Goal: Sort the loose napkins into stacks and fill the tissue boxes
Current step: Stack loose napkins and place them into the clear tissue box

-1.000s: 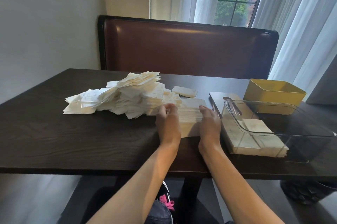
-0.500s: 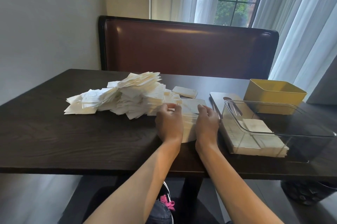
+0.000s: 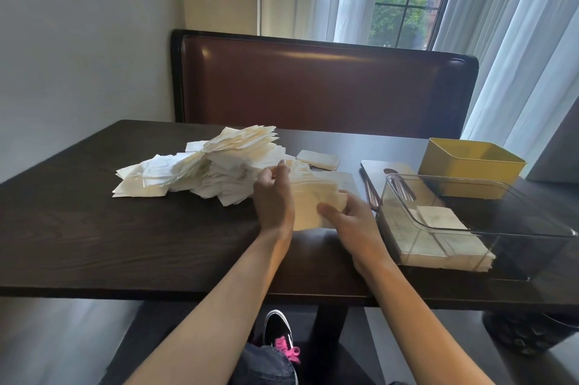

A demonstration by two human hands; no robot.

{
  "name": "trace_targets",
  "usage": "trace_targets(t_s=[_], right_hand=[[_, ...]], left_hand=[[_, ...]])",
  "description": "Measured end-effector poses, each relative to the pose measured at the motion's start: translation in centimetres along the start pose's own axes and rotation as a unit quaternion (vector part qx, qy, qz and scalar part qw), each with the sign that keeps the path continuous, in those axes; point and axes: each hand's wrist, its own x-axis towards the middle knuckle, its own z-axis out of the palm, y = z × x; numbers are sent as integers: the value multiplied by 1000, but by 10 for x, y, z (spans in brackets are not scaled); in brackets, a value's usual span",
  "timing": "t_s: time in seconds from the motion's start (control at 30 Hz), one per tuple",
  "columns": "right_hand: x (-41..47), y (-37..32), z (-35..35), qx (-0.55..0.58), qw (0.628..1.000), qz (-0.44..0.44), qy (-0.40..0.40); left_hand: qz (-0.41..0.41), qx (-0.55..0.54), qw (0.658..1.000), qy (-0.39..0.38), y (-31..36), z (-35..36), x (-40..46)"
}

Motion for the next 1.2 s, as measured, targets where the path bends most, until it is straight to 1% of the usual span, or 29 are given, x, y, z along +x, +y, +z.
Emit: trace_targets(t_s=[0.07,0.2,0.3,0.37,0.43,0.5,0.57,0.6,0.73,0.87,0.97,1.1,1.2], right_hand=[[3,0,0,-3,1000,17,10],[6,3,-1,3,998,55,39],[5,6,-6,35,995,54,81],[3,7,-10,51,991,53,113],[1,8,-12,39,989,49,132],[-1,8,-12,42,989,42,135],[-2,6,-10,63,988,41,133],[-3,4,-9,77,988,43,130],[2,1,-5,101,986,58,116],[6,-4,-2,79,990,49,106],[10,-9,-2,32,992,16,122],[16,-11,1,20,990,8,138],[19,-13,0,14,984,3,177]], left_hand=[[2,1,999,-36,-4,-1,-4],[-11,38,994,-98,-14,-4,-6],[14,62,987,-146,-15,-11,-7],[31,80,974,-208,-17,-20,-3],[47,115,956,-265,-20,-30,2],[82,160,941,-287,-22,-37,8],[96,162,942,-279,-24,-41,13],[84,141,948,-274,-25,-44,16],[-7,35,965,-259,-25,-50,21],[-56,-6,969,-242,-25,-52,23],[-83,-26,969,-233,-25,-52,25],[-110,-51,967,-226,-23,-52,25],[-120,-65,969,-206,-23,-55,27]])
